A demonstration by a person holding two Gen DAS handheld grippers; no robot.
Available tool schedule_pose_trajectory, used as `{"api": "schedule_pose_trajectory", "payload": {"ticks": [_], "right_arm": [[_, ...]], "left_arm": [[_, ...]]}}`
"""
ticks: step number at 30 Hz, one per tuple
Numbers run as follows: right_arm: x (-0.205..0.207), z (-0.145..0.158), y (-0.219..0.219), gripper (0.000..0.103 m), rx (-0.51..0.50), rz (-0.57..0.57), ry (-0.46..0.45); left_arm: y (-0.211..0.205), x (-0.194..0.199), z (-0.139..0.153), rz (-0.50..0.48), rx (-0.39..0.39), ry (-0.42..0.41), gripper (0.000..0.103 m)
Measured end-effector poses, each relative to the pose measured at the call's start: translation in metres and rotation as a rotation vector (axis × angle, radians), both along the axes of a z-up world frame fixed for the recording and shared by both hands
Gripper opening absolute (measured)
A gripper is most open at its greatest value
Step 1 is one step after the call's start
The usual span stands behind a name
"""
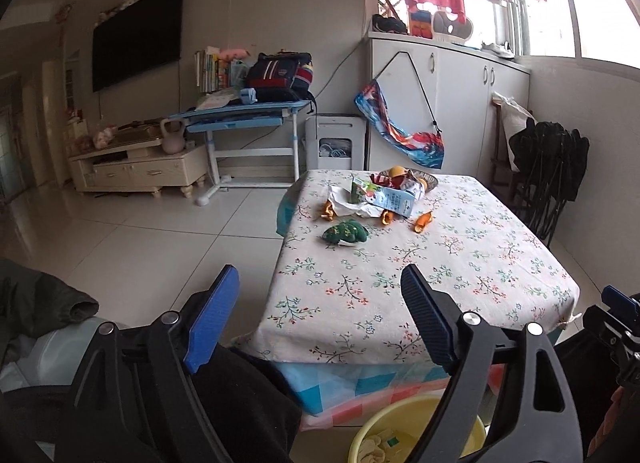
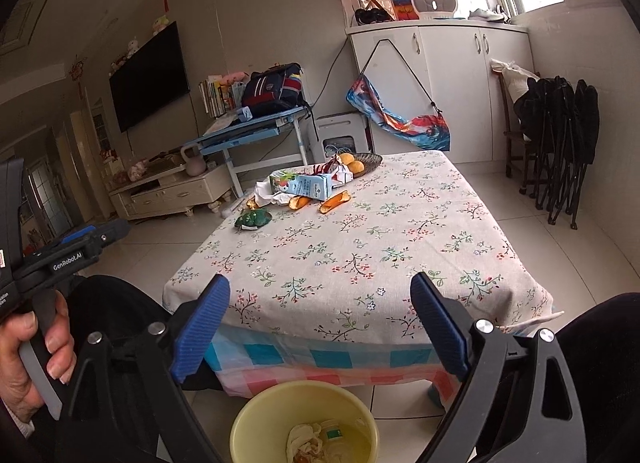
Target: Collect trash
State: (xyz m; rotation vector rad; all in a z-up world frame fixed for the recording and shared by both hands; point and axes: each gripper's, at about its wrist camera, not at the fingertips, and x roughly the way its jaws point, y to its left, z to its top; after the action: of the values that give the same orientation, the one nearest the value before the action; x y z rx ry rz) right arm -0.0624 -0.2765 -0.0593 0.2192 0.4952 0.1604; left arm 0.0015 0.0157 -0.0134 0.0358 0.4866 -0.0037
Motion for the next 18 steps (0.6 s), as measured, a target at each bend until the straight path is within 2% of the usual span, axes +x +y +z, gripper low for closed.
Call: {"api": "schedule_pose_trajectory", "payload": {"ticks": [18], "right_arm": [[0.0008, 0.0026, 0.0072, 0.091, -0.037, -0.002, -0.022]], "left_arm": [[0.0079, -0.0030, 0.0075, 0.034, 0.001, -0.045, 0.081]]}}
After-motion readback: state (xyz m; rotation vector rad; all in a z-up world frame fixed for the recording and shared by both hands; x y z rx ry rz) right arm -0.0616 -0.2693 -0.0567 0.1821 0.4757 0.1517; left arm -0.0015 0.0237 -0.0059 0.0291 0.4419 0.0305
